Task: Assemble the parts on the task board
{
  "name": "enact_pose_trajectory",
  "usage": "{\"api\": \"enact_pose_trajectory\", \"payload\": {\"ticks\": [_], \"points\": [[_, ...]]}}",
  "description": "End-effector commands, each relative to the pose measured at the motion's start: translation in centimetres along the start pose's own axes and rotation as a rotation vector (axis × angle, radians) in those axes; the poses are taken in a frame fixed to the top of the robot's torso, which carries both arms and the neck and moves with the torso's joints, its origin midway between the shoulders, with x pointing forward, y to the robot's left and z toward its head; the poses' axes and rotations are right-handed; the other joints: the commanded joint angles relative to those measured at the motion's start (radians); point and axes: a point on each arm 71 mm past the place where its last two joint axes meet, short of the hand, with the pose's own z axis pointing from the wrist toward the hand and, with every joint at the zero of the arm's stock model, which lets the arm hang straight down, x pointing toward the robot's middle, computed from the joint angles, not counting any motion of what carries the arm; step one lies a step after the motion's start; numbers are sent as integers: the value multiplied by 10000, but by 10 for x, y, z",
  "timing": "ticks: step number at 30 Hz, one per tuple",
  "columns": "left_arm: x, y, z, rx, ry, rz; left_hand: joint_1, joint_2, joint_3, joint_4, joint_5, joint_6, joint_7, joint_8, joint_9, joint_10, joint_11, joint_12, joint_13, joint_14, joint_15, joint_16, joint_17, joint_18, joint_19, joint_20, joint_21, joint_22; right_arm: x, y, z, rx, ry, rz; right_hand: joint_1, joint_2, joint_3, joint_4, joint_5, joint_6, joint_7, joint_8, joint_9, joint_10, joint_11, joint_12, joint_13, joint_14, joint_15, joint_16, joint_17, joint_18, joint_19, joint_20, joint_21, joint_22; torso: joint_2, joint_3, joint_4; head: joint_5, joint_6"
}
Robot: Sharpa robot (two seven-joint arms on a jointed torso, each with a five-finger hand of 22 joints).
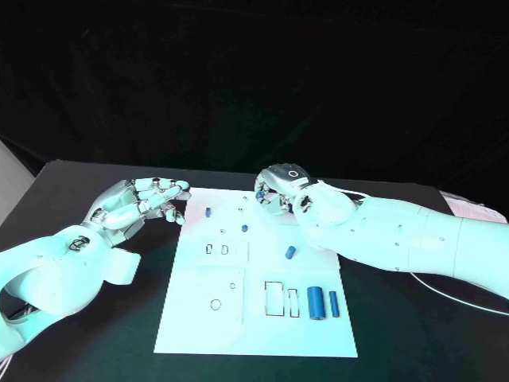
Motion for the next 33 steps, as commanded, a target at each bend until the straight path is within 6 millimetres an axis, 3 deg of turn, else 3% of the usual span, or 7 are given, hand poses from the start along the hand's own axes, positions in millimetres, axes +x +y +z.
{"api": "enact_pose_trajectory", "payload": {"ticks": [1,4,10,15,33], "points": [[4,-1,1,58,242,-16,93,39,5,-54,41,-82,-5,-44,15,-59,21,47,14,-68,27,55,14,33,-52,13,44,16,-1,1,3,166,-307,-84,136,125,24,-35,-10,63,3,40,118,91,-30,18,9,27,-57,45,-38,-119,321,-91,37,1159,24,-8,12,-4,1],[4,-1,1,66,252,8,93,39,5,-54,41,-82,-5,-44,15,-59,21,47,14,-68,27,55,14,33,-52,13,44,16,2,4,7,183,-223,-92,131,118,22,-36,-11,59,5,41,123,91,-29,15,8,26,-57,45,-43,-114,310,-92,24,1138,33,-1,22,-5,0],[4,-2,0,78,263,36,93,39,5,-54,41,-82,-5,-44,15,-59,21,47,14,-68,27,55,14,33,-52,13,44,16,8,9,8,186,-103,-38,125,106,17,-39,-15,52,8,42,129,88,-26,11,8,23,-56,39,-60,-110,303,-93,16,1124,63,-33,77,50,-27],[5,-2,0,83,287,41,93,39,5,-54,41,-82,-5,-44,15,-59,21,47,14,-68,27,55,14,33,-52,13,44,16,10,12,9,126,-36,-30,121,101,17,-40,-15,44,10,42,134,85,-24,7,7,19,-55,32,-78,-107,295,-93,7,1109,81,-60,119,19,-45],[4,-2,1,84,281,64,118,48,16,-66,41,-80,-6,-39,21,-67,23,58,18,-86,29,71,14,33,-71,15,69,33,8,18,9,28,-362,52,121,80,27,-63,-4,14,13,49,164,77,-23,-5,4,12,-53,33,-95,-105,291,-94,2,1104,143,-80,142,23,-17]]}}
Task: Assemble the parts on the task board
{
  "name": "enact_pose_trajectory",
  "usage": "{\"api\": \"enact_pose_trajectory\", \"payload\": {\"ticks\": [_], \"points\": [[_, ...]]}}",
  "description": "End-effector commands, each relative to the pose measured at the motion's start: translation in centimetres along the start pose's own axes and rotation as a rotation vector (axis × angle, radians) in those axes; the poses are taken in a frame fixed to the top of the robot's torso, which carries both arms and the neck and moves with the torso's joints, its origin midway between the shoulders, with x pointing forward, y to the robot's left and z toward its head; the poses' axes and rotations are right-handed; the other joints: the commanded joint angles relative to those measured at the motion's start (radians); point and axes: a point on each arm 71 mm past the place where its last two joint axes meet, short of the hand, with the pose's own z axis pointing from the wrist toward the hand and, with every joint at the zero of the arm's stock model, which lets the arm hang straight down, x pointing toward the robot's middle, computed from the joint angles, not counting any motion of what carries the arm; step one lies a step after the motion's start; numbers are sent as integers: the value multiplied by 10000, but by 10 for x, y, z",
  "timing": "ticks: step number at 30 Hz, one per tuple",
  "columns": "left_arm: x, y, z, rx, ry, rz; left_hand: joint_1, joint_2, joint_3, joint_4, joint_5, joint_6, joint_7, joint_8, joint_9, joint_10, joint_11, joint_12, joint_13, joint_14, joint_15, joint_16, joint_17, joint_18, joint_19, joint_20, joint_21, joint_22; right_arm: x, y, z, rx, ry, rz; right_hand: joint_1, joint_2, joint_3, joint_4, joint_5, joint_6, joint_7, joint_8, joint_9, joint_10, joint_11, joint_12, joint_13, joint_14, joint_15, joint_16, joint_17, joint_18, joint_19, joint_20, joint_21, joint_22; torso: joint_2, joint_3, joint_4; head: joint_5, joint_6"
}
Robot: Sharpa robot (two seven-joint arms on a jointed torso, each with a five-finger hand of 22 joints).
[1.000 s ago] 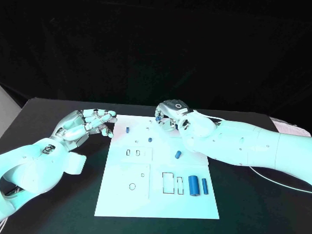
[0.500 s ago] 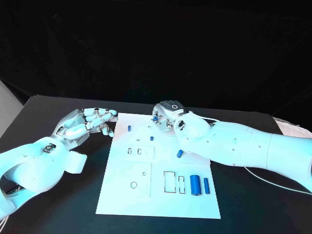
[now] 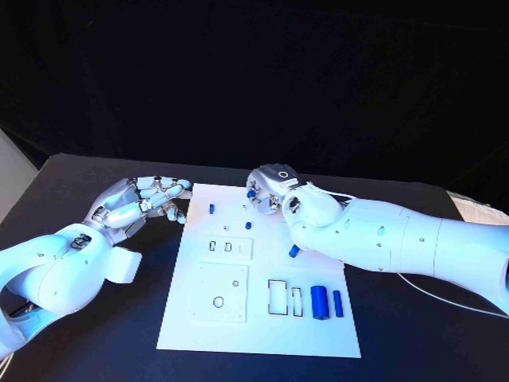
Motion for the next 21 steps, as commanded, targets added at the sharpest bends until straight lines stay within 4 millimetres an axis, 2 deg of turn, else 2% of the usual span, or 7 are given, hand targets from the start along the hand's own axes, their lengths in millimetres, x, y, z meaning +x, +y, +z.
{"api": "enact_pose_trajectory", "payload": {"ticks": [1,21], "points": [[2,-1,0,54,202,-23,67,-3,17,-66,41,-81,-6,-39,10,-67,23,58,9,-52,-6,32,15,33,-72,14,33,9,-1,2,0,-52,-191,-90,121,78,21,-54,57,96,-2,22,23,45,8,47,8,14,-54,39,-8,-107,293,-96,6,1113,24,-18,8,4,27],[5,-1,0,47,295,-35,67,-3,17,-66,41,-81,-6,-39,10,-67,23,58,9,-52,-6,32,15,33,-72,14,33,9,4,2,6,-150,177,-524,51,-28,-6,-66,-12,5,29,13,76,-14,37,25,-5,-24,-36,-14,-148,-76,221,-87,-77,982,80,-61,42,-36,45]]}}
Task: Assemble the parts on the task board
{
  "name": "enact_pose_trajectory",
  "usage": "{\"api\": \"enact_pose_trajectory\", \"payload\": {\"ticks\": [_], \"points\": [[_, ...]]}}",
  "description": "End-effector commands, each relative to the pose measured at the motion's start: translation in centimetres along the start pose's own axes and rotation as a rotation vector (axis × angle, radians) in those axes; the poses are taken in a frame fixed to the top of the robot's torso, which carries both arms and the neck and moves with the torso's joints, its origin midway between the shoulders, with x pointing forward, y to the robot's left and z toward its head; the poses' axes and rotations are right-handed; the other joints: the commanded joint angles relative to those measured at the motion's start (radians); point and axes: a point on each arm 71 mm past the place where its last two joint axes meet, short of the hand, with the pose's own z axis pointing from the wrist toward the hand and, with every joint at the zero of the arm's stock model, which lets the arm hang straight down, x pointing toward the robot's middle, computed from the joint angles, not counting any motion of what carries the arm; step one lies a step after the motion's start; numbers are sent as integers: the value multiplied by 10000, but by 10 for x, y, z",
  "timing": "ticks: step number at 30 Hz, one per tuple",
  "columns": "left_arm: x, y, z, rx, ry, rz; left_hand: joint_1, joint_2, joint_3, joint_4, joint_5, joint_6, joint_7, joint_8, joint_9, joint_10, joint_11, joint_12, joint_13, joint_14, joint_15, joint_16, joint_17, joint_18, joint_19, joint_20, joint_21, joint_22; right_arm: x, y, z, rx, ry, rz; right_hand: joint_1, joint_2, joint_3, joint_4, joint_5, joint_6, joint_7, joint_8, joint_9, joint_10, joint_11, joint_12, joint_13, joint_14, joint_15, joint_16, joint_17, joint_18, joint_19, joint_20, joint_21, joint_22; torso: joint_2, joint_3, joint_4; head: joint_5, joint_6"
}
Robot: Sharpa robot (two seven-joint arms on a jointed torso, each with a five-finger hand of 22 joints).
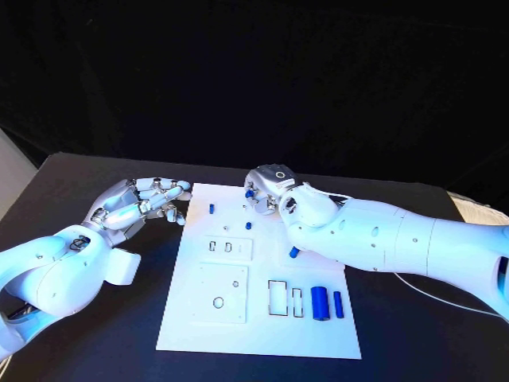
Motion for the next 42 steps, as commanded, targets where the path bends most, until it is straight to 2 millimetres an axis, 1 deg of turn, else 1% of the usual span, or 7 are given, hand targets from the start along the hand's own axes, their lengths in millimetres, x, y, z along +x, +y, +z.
{"api": "enact_pose_trajectory", "payload": {"ticks": [1,14,18,22,27,36,42], "points": [[4,-1,0,52,272,-43,67,-3,17,-67,41,-81,-5,-39,12,-67,23,58,10,-52,-6,32,16,33,-72,14,33,11,2,1,1,-181,235,-343,50,-28,-2,-65,-29,-11,50,21,57,-12,35,11,4,-23,-36,-14,-37,-76,221,-88,-69,974,23,-13,5,-6,6],[5,-1,1,38,305,-43,67,-3,17,-67,41,-81,-5,-39,12,-67,23,58,10,-52,-6,32,16,33,-72,14,33,11,4,1,2,-287,355,-406,-44,-164,-6,-54,-100,-176,108,-27,112,-157,87,0,-26,-106,6,-143,-311,-23,91,-55,-219,747,32,-28,8,-5,-13],[4,-1,1,33,297,-40,67,-3,17,-67,41,-81,-5,-39,12,-67,23,58,10,-52,-6,32,16,33,-72,14,33,11,3,1,2,-366,222,-336,-307,-674,-233,66,-825,-771,339,-357,112,-1196,354,-12,-147,-426,219,-748,-1360,218,-493,136,-975,-340,33,-28,7,-6,-12],[4,0,1,26,292,-36,67,-3,17,-67,41,-81,-5,-39,12,-67,23,58,10,-52,-6,32,16,33,-72,14,33,11,1,-1,0,-394,9,-246,788,-121,-3484,649,-717,-1428,319,-869,42,-2572,439,73,-98,-654,282,-1605,-2681,510,-1018,196,-2197,-1778,34,-25,5,1,-11],[3,0,1,22,279,-29,75,-1,18,-66,40,-88,-2,-36,22,-86,28,77,18,-82,0,61,13,33,-112,20,81,42,-2,-4,-5,-354,-142,-141,2093,-553,-5144,2578,-622,-1781,303,-1172,-79,-3378,557,4,-159,-744,360,-1946,-3267,591,-1093,255,-2780,-2332,35,-22,15,20,-3],[0,0,1,9,214,-8,75,-1,18,-66,40,-88,-2,-36,22,-86,28,77,18,-82,0,61,13,33,-112,20,81,42,-14,-15,-25,-275,-407,282,2020,-683,-5566,2600,-561,-1834,250,-1218,-115,-3482,577,24,-153,-809,378,-2097,-3498,637,-1169,273,-3023,-2576,21,9,-53,23,99],[-3,2,2,-5,157,-3,75,-1,18,-66,40,-88,-2,-36,22,-86,28,77,18,-82,0,61,13,33,-112,20,81,42,-31,-36,-44,209,-585,1626,2178,-190,-4945,2522,-572,-1371,306,-1016,-66,-2235,343,375,7,-743,197,-2061,-3421,603,-1026,124,-2976,-2412,-50,65,-161,2,176]]}}
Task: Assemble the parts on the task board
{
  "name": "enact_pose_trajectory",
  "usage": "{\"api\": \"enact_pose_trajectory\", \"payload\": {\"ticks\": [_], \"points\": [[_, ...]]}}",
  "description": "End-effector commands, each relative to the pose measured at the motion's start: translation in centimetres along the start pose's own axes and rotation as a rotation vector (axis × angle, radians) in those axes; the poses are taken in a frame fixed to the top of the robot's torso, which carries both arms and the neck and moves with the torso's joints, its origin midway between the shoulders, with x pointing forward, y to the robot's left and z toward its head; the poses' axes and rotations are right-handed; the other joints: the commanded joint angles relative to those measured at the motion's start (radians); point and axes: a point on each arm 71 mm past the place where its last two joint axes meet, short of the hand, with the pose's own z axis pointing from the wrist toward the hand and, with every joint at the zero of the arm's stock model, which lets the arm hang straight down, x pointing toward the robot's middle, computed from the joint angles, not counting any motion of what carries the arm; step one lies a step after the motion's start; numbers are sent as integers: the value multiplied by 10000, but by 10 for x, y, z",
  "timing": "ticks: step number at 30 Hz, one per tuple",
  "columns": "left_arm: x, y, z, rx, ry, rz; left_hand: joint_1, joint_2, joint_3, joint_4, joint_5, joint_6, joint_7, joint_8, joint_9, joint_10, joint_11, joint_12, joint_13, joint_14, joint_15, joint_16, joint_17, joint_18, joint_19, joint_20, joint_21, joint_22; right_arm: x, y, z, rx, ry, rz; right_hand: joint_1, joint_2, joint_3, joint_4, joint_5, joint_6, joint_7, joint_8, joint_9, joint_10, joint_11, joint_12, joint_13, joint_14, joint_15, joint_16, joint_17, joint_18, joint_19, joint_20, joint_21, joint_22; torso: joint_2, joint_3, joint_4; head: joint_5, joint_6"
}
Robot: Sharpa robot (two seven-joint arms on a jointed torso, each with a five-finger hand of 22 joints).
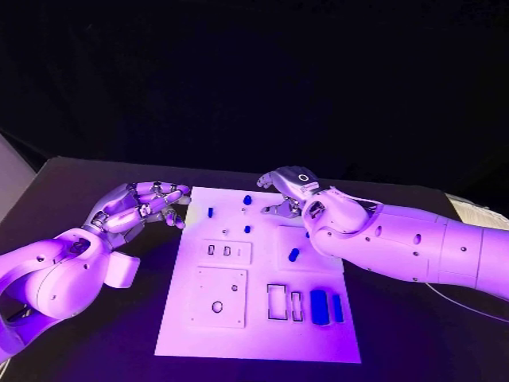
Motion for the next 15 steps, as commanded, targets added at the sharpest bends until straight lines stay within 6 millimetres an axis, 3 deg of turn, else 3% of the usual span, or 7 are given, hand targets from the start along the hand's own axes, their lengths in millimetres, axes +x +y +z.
{"api": "enact_pose_trajectory", "payload": {"ticks": [1,4,10,11,12,13,15], "points": [[1,0,1,66,193,-56,75,-1,18,-66,40,-88,-2,-36,9,-50,-8,35,9,-83,-1,62,14,32,-76,-17,35,10,-10,-11,-9,444,-205,1370,47,351,381,-56,129,331,7,178,43,953,-118,285,157,87,-143,79,188,101,138,-167,127,287,-59,46,-91,-27,60],[1,1,1,55,178,-62,76,-2,17,-66,40,-94,-1,-37,12,-59,-7,39,11,-91,1,72,13,33,-89,-15,50,19,-17,-28,-19,1093,27,2208,218,416,820,-69,556,621,4,309,72,2269,-268,745,449,354,-259,653,1042,-53,493,-267,753,1082,-75,65,-132,-61,71],[1,3,2,36,191,-87,76,-2,17,-66,40,-94,-1,-37,12,-59,-7,39,11,-91,1,72,13,33,-89,-15,50,19,-23,-58,-30,2118,724,2746,47,-156,986,-121,1330,579,-331,278,39,4199,-721,2515,1936,760,-629,1812,2780,-379,1132,-599,2053,2736,-93,111,-229,-21,119],[1,3,2,32,195,-91,76,-2,17,-66,40,-94,-1,-37,12,-59,-7,39,11,-91,1,72,13,33,-89,-15,50,19,-23,-62,-31,2234,863,2766,8,-185,920,-139,1420,554,-328,294,47,4166,-786,3980,3448,865,-646,2126,3251,-422,1207,-645,2224,2950,-93,116,-236,-9,124],[1,3,2,28,198,-96,76,-2,17,-66,40,-94,-1,-37,12,-59,-7,39,11,-91,1,72,13,33,-89,-15,50,19,-22,-66,-32,2356,1038,2776,-31,-206,768,-191,1467,424,-406,304,51,4281,-680,8364,7942,1072,-580,2926,4621,-443,1227,-642,2313,3070,-92,121,-240,-3,128],[1,4,2,22,202,-101,76,-2,17,-66,40,-94,-1,-37,12,-59,-7,39,11,-91,1,72,13,33,-89,-15,50,19,-22,-69,-33,2457,1202,2777,-162,-63,649,-122,1568,318,-278,407,77,4310,-563,11272,11000,1165,-584,3417,5533,-497,1300,-491,2480,3301,-88,136,-247,5,132],[1,5,2,8,210,-113,76,-2,17,-66,40,-94,-1,-37,12,-59,-7,39,11,-91,1,72,13,33,-89,-15,50,19,-20,-74,-33,2605,1497,2746,-292,22,457,-79,1638,200,-149,542,102,4768,-495,13247,13135,1315,-442,3949,6689,-584,1478,-412,2815,3748,-83,150,-244,5,122]]}}
